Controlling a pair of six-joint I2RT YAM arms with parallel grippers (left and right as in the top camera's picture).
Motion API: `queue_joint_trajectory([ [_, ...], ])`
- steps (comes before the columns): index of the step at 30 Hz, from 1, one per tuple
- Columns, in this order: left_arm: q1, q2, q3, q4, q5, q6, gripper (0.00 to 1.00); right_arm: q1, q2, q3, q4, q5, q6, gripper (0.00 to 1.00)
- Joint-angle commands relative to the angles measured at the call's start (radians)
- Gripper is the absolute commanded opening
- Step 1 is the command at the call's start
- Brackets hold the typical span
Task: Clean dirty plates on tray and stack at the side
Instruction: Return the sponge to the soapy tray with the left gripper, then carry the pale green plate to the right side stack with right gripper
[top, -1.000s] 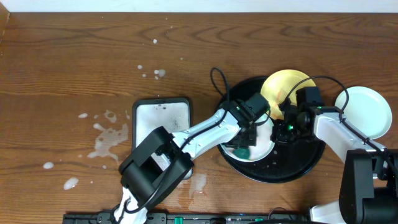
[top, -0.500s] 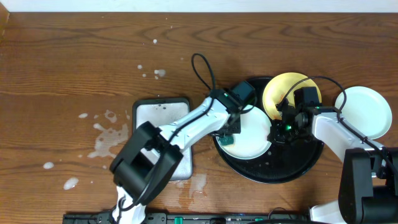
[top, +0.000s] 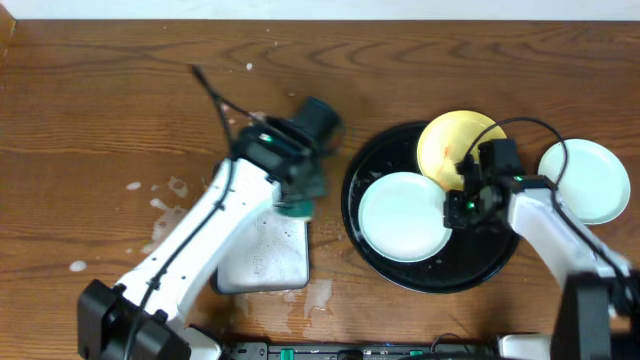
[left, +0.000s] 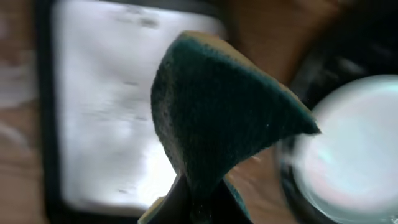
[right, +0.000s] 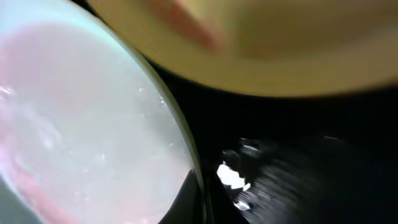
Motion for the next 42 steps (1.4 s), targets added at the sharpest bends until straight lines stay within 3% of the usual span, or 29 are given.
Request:
queue_joint_trajectory([
  [1,0.121,0.001,-0.113,0.032,-0.029,0.064,0.08,0.010,-0.159,0.001,-0.019,0.183,0.027,0.01],
  [4,0.198,0.001,-0.202,0.108,0.064,0.127,0.10,0.058,-0.269,0.001,-0.046,0.287,0.028,0.01],
  [7,0.245,-0.001,-0.215,0.116,0.106,0.158,0.32,0.128,-0.349,0.001,-0.068,0.405,0.050,0.01],
  [9,0.257,-0.022,-0.215,0.120,0.105,0.181,0.42,0.191,-0.393,0.001,-0.078,0.509,0.058,0.01],
  [15,0.260,-0.152,-0.214,0.107,0.106,0.194,0.52,0.387,-0.441,0.018,-0.098,0.745,0.020,0.01],
  [24,0.260,-0.394,-0.215,0.042,0.105,0.195,0.78,0.672,-0.441,0.073,-0.193,1.165,0.006,0.01],
  [32,0.260,-0.454,-0.215,0.040,0.105,0.195,0.80,0.862,-0.441,0.104,-0.201,1.351,-0.017,0.01],
  [42,0.260,-0.450,-0.215,0.040,0.105,0.195,0.81,0.945,-0.441,0.156,-0.200,1.468,-0.126,0.01],
])
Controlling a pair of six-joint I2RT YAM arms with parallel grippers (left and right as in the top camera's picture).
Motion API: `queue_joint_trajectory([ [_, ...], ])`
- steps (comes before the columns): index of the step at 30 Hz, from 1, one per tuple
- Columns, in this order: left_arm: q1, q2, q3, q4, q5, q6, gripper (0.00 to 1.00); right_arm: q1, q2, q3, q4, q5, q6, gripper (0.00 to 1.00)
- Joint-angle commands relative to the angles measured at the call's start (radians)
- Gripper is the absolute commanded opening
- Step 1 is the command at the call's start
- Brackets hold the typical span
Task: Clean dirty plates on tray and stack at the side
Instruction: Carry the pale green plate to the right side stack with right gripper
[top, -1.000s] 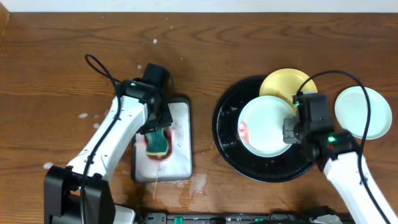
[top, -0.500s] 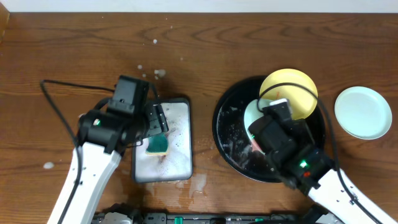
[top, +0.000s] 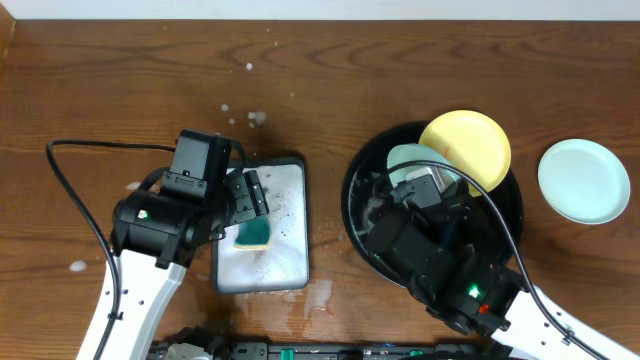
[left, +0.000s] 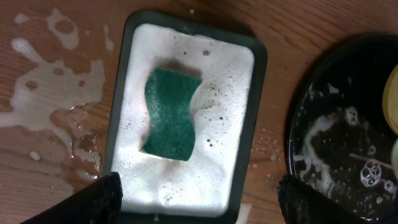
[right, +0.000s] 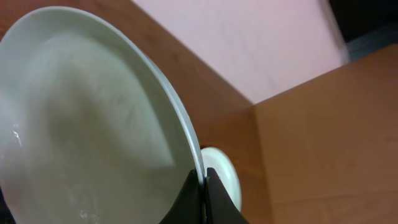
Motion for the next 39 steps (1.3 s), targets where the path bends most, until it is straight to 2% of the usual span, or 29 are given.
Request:
queue_joint_trajectory([
  [1,0.003,0.002,0.006,-0.003,-0.002,0.005,0.81,0.029,-0.010,0.034,0.003,0.108,-0.054,0.01],
  [39,0.003,0.002,0.006,-0.003,-0.002,0.005,0.82,0.046,-0.010,0.034,0.026,0.126,-0.052,0.01],
])
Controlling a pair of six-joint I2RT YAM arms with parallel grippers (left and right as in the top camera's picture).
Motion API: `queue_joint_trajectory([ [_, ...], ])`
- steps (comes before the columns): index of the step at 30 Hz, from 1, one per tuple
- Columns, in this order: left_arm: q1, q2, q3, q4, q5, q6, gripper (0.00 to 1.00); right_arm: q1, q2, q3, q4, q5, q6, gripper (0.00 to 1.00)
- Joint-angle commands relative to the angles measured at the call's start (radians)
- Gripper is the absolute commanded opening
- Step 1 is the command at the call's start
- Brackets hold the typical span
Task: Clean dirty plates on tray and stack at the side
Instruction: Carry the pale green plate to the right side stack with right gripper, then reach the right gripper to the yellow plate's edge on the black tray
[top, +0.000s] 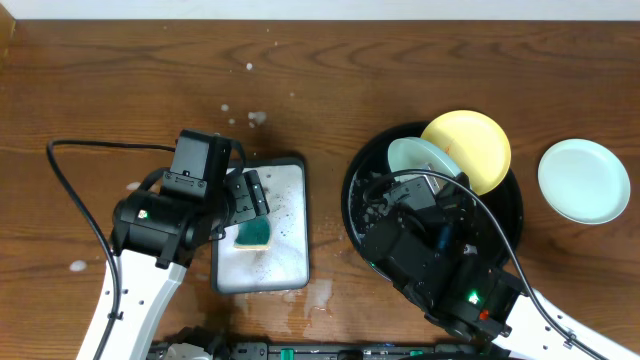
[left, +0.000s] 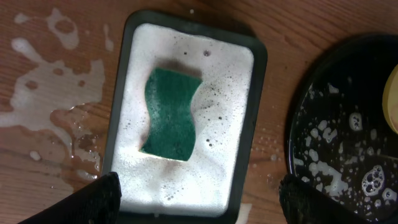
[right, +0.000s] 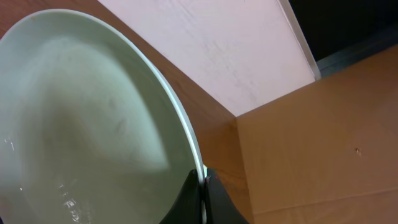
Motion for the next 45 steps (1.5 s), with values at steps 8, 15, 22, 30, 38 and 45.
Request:
queue_joint_trajectory([
  [8,0.003,0.002,0.006,-0.003,-0.002,0.005,0.82,-0.087,-0.010,0.019,-0.006,-0.169,0.167,0.01],
  [15,0.003,0.002,0.006,-0.003,-0.002,0.005,0.82,-0.627,-0.010,0.019,0.029,-0.844,0.279,0.01],
  [22,0.003,0.002,0.006,-0.003,-0.002,0.005,0.82,-1.229,0.016,0.019,0.142,-1.315,0.256,0.01],
  [30,0.003,0.002,0.006,-0.003,-0.002,0.005,0.82,-1.690,0.232,0.019,0.315,-1.439,0.420,0.01],
  [38,0.003,0.002,0.006,-0.003,-0.002,0.005,0.82,-1.816,0.478,0.019,0.443,-1.342,0.373,0.01],
  [45,0.003,0.002,0.006,-0.003,-0.002,0.005,0.82,-1.772,0.470,0.021,0.607,-1.738,0.194,0.39],
])
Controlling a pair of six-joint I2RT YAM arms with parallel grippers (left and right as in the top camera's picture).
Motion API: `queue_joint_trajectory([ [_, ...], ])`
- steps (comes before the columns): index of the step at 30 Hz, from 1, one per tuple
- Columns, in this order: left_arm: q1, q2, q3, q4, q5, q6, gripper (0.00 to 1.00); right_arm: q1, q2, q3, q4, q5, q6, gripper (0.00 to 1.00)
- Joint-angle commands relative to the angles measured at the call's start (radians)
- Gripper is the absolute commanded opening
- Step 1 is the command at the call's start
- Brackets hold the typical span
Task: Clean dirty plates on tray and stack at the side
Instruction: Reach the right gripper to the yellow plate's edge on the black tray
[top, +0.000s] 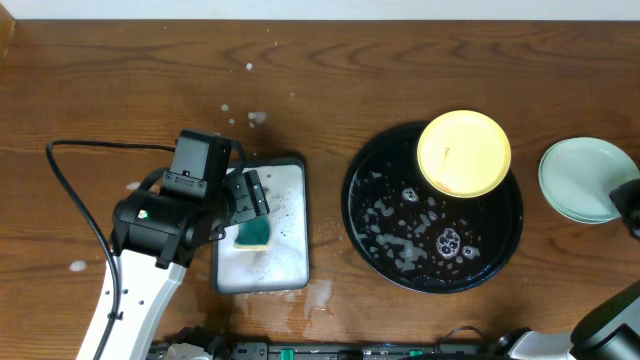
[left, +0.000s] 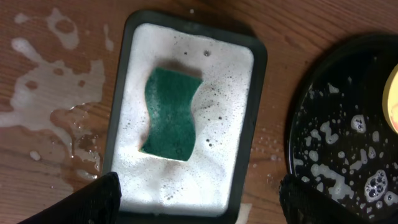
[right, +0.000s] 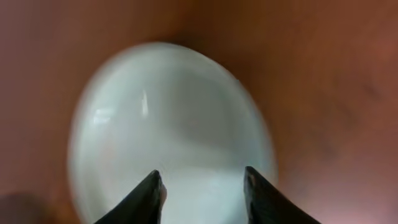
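Observation:
A yellow plate (top: 464, 152) lies at the back right of the round black tray (top: 400, 270), whose wet floor carries foam spots. To the right of the tray, pale green plates (top: 583, 181) sit one on another on the table. My right gripper (right: 202, 186) hovers open over the top pale plate (right: 168, 118), with nothing between its fingers. A green sponge (left: 172, 114) rests in the foam of the rectangular soap tray (left: 258, 93). Above it, my left gripper (left: 199, 183) stands open and empty.
Water and foam puddles (left: 50, 81) spread over the wooden table to the left of the soap tray. The left arm's black cable (top: 60, 190) loops over the table at the left. The plate stack lies close to the right edge of the overhead view.
The pale green plate, held tilted above the black tray by my right gripper, now lies on the pale plate right of the tray. That gripper is open above it. The left arm has not moved.
My left gripper held the sponge beside the soap tray while my right gripped a pale plate on the black tray. Then the sponge lay in the foam with the left gripper open, and the right held the plate up on edge. Now that plate rests on the side stack.

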Motion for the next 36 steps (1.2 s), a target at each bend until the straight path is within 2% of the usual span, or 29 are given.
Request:
queue_joint_trajectory([
  [1,0.003,0.002,0.006,-0.003,-0.002,0.005,0.82,0.069,-0.053,0.016,0.058,-0.332,-0.121,0.39],
  [3,0.003,0.002,0.006,-0.003,-0.002,0.005,0.82,0.164,-0.086,0.016,0.048,-0.389,-0.191,0.43],
  [6,0.003,0.002,0.006,-0.003,-0.002,0.005,0.82,0.306,-0.091,0.016,0.001,-0.310,-0.289,0.52],
  [8,0.003,0.002,0.006,-0.003,-0.002,0.005,0.82,0.484,-0.055,0.015,-0.011,-0.035,-0.344,0.56],
  [11,0.003,0.002,0.006,-0.003,-0.002,0.005,0.82,0.584,-0.008,0.015,0.022,0.201,-0.363,0.56],
  [14,0.003,0.002,0.006,-0.003,-0.002,0.005,0.82,0.618,0.053,0.015,0.075,0.269,-0.391,0.53],
  [21,0.003,0.002,0.006,-0.003,-0.002,0.005,0.82,0.617,0.185,0.015,0.139,0.240,-0.391,0.50],
  [22,0.003,0.002,0.006,-0.003,-0.002,0.005,0.82,0.617,0.195,0.015,0.138,0.228,-0.390,0.43],
  [25,0.003,0.002,0.006,-0.003,-0.002,0.005,0.82,0.616,0.206,0.015,0.121,0.172,-0.368,0.06],
  [26,0.003,0.002,0.006,-0.003,-0.002,0.005,0.82,0.616,0.196,0.015,0.105,0.156,-0.355,0.01],
  [36,0.003,0.002,0.006,-0.003,-0.002,0.005,0.82,0.650,-0.114,0.015,-0.182,0.044,-0.265,0.01],
])
